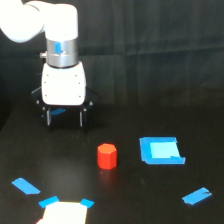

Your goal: Pick up the red object from the table

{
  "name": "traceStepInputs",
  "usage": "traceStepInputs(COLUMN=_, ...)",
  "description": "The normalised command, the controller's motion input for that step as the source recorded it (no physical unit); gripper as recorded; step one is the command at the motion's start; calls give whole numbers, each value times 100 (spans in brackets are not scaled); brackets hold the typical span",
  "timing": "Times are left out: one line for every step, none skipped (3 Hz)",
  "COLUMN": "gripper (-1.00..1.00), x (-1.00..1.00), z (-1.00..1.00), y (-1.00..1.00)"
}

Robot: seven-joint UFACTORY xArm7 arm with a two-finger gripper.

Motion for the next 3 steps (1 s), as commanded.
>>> traceStepInputs(gripper=100, x=69, z=-100, y=-100)
traceStepInputs(gripper=98, x=63, z=-61, y=-100)
traceStepInputs(gripper=100, x=69, z=-58, y=-100)
